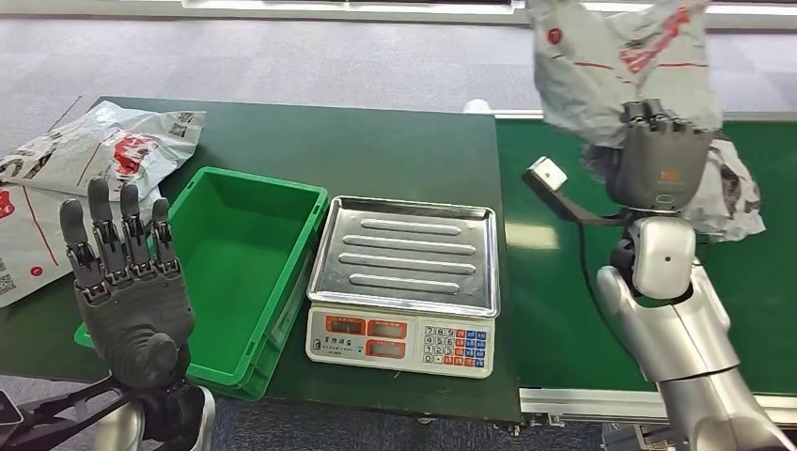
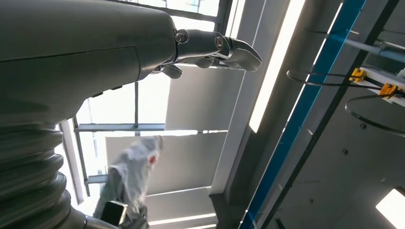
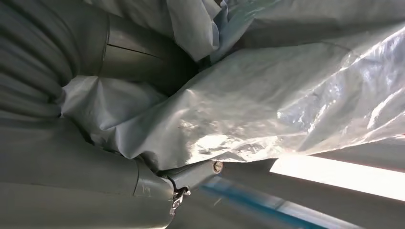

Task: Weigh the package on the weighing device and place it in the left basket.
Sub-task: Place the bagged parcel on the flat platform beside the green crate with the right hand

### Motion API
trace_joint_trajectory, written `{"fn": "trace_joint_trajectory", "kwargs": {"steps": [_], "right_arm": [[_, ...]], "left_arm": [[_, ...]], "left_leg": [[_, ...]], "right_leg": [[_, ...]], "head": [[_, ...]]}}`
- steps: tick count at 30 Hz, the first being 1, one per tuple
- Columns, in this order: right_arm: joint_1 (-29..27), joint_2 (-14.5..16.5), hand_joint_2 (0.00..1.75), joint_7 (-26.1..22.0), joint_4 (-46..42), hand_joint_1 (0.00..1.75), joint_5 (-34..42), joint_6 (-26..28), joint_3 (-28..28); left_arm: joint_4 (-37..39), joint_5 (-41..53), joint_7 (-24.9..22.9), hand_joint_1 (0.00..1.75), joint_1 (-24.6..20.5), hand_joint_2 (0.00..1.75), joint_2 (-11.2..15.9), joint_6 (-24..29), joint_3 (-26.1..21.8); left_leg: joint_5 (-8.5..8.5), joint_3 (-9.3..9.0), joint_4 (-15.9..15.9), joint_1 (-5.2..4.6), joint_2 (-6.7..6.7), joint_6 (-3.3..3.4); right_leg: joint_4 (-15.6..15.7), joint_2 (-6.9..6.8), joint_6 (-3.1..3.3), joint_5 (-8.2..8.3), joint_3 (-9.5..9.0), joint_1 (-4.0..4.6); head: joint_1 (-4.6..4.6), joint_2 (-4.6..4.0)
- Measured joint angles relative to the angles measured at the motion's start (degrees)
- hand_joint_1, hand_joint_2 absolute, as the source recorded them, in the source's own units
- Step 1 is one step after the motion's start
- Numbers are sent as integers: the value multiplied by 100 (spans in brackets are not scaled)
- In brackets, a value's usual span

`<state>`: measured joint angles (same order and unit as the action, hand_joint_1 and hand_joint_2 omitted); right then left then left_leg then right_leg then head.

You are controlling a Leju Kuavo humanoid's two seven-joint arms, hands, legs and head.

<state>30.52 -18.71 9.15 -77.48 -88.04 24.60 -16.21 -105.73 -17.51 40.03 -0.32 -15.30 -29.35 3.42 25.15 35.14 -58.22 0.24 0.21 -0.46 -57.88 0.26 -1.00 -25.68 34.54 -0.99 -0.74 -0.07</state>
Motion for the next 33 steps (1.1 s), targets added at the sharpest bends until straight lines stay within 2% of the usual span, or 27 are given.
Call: {"fn": "trace_joint_trajectory", "kwargs": {"steps": [5, 7, 10, 20, 24, 33], "right_arm": [[-45, 800, 175, -1114, 174, 175, 717, -978, -145], [-122, 1044, 175, -1332, 345, 175, 887, -1165, -307], [-222, 1282, 175, -1414, 587, 175, 1008, -1185, -530], [-291, 1524, 175, -1618, 1390, 175, 1441, -1200, -1078], [-297, 1545, 175, -1630, 1592, 175, 1525, -1184, -1194], [-389, 1543, 175, -1982, 1715, 175, 1869, -1234, -1276]], "left_arm": [[61, 29, -1, 0, -18, 175, 0, -74, -7], [94, 43, -1, 0, -50, 175, 0, -94, -7], [139, 64, -1, 0, -91, 175, 0, -95, -7], [206, 72, 2, 0, -99, 175, 0, -40, -9], [206, 80, 3, 0, -99, 175, 0, 11, -9], [210, 79, 4, 0, -98, 175, 0, 11, -9]], "left_leg": [[-6, 2, 1, 13, -15, -9], [-6, 2, 1, 14, -16, -10], [-5, 6, 1, 13, -21, -10], [-2, 9, 0, 12, -21, -11], [-3, 7, 0, 12, -20, -11], [-3, 7, 0, 12, -20, -11]], "right_leg": [[-1, -10, 5, -3, -3, 12], [-1, -9, 5, -3, -2, 12], [-1, -16, 7, -5, -1, 11], [0, -16, 8, -6, 0, 11], [0, -14, 8, -6, 0, 11], [0, -14, 8, -6, 1, 10]], "head": [[0, 0], [0, 0], [0, 0], [0, 0], [0, 0], [0, 0]]}}
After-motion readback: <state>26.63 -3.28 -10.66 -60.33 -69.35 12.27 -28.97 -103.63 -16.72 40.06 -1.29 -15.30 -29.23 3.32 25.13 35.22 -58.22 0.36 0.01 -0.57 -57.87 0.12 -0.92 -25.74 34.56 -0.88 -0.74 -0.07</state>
